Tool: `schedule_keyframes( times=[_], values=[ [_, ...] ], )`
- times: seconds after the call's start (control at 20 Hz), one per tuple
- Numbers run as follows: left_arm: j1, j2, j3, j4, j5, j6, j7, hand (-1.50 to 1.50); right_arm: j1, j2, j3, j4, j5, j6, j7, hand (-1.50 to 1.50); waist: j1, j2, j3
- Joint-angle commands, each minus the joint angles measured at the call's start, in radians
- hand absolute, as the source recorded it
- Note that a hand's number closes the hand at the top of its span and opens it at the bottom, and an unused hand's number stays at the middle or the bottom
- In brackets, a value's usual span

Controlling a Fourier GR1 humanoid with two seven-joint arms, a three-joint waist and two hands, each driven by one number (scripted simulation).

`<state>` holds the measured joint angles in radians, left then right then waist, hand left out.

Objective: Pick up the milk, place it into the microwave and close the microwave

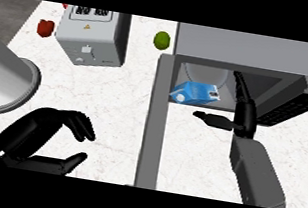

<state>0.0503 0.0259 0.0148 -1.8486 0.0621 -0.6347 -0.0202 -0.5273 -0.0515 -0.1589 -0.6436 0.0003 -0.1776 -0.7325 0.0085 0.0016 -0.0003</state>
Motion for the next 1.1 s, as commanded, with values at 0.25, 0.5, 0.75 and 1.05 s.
schedule_keyframes(
  times=[0.25,0.5,0.75,1.05],
  values=[
    [-0.078,-0.025,-0.114,0.139,-0.171,0.07,-0.057,1.5,0.314,0.011,0.123,-0.417,0.01,0.046,0.141,-1.5,-0.022,-0.006,0.0],
    [-0.096,-0.025,-0.238,0.224,-0.255,0.044,-0.058,1.5,0.454,-0.005,0.178,-0.605,0.024,0.069,0.171,-1.5,-0.027,-0.006,-0.001],
    [-0.161,-0.026,-0.311,0.403,-0.331,0.091,-0.183,1.5,0.641,-0.049,0.184,-0.82,0.001,0.099,0.191,-1.5,-0.025,-0.003,-0.001],
    [-0.172,-0.026,-0.557,0.494,-0.296,0.233,-0.217,1.5,0.805,-0.057,0.196,-1.05,-0.034,0.117,0.238,-1.5,-0.027,-0.003,-0.001]
  ],
)
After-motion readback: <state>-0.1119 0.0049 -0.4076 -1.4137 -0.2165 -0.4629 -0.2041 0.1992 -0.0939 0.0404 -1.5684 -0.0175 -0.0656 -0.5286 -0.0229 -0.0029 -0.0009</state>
